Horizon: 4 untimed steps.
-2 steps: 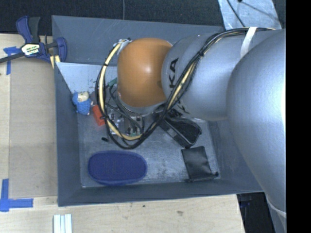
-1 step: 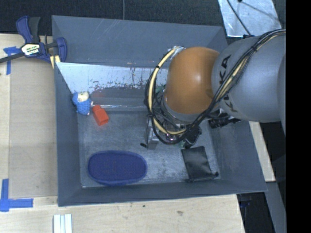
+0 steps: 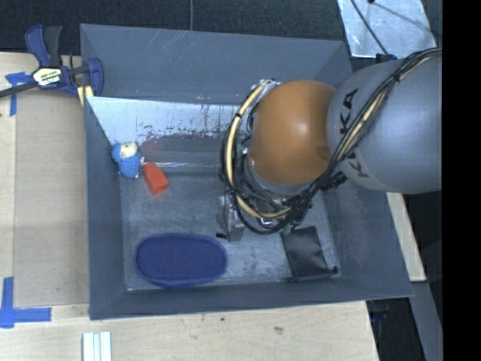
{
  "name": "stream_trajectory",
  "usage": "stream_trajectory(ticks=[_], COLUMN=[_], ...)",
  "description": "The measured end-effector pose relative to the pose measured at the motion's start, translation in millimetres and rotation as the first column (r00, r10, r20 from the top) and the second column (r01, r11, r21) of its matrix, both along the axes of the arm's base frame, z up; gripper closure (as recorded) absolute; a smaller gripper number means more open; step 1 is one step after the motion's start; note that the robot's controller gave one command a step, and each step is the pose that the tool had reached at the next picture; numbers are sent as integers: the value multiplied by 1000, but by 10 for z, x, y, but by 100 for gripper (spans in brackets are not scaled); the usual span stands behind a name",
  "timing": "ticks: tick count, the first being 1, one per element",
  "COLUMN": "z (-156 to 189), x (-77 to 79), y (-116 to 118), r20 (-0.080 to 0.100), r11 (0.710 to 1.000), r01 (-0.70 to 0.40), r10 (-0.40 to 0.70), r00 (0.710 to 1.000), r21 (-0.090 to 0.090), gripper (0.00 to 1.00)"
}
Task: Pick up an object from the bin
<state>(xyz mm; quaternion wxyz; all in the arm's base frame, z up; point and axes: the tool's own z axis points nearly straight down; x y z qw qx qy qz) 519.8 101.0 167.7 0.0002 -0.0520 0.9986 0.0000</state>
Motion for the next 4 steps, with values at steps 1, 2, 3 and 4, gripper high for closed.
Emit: stream_trajectory(ticks=[1,2,3,4], z=[1,-1006,-952,-939], x=[1,-155,838,839], y=[-2,276,628,621], r20=[0,-7,8,12], r11=[1000,1000,995,996], r01=[2,-6,-95,-91], r10=[-2,6,95,91], r00=[1000,1000,995,996], r21=[0,-2,0,2], gripper=[0,0,0,100])
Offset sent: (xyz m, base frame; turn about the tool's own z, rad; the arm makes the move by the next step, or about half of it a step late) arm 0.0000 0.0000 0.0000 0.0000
